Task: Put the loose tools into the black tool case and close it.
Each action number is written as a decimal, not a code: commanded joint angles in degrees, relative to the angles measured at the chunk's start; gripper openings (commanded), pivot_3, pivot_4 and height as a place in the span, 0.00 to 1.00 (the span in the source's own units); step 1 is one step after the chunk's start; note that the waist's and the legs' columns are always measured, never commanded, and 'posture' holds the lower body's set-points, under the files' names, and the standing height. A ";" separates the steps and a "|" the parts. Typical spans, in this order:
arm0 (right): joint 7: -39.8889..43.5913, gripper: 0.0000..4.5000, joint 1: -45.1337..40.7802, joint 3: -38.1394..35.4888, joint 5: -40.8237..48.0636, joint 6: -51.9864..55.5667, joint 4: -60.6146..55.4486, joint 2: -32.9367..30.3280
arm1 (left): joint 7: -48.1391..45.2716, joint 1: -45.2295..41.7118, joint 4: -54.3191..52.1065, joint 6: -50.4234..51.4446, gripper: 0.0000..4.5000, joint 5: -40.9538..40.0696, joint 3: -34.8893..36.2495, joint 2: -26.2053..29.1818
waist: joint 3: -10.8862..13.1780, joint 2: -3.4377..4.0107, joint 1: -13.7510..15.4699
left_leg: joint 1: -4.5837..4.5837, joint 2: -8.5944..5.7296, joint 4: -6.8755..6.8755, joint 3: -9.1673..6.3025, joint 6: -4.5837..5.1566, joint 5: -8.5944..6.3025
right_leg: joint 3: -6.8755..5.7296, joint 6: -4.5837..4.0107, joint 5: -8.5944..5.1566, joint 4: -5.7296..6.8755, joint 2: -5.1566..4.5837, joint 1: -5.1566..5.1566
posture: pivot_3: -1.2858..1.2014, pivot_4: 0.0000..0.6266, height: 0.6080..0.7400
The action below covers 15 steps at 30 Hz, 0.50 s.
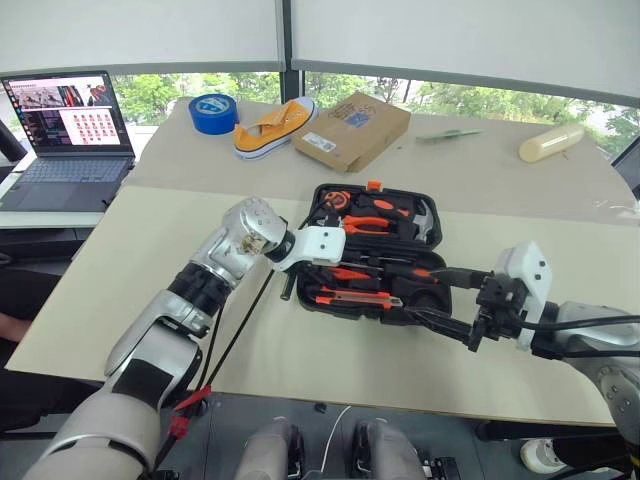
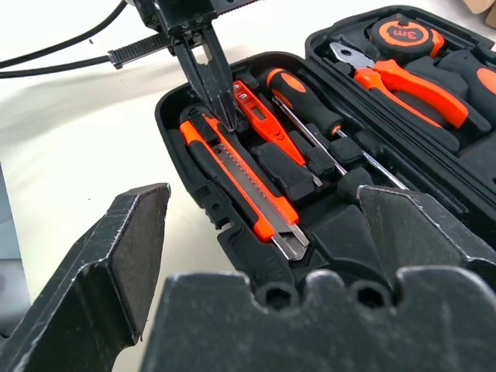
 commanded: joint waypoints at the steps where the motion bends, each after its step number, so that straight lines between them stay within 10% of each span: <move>1: -0.41 1.00 0.98 -3.18 -0.06 -0.82 -0.74 -0.55 | -0.39 0.82 -1.80 1.65 0.01 -5.17 5.06 -0.68 | 0.00 0.00 -0.05 | -0.01 0.00 0.00 0.00 0.01 -0.01 | -0.01 0.00 0.00 0.00 0.00 -0.01 | 0.52 0.24 0.93; 7: -0.42 1.00 6.24 -10.19 0.87 0.58 -0.83 -1.64 | -0.81 3.34 -9.19 6.52 0.15 -15.84 15.90 2.16 | 0.01 -0.01 -0.17 | -0.12 0.01 0.00 0.02 0.00 0.00 | 0.00 0.00 0.01 0.01 0.01 -0.14 | 0.52 0.24 0.93; 15: 10.69 1.00 29.64 -35.94 -1.66 0.70 4.07 -3.13 | -0.25 14.69 -34.02 31.70 0.82 -36.08 28.93 14.30 | 0.00 0.04 -0.03 | 0.06 0.00 -0.06 -0.04 -0.02 0.00 | 0.02 0.21 -0.10 -0.05 0.01 0.12 | 0.52 0.24 0.93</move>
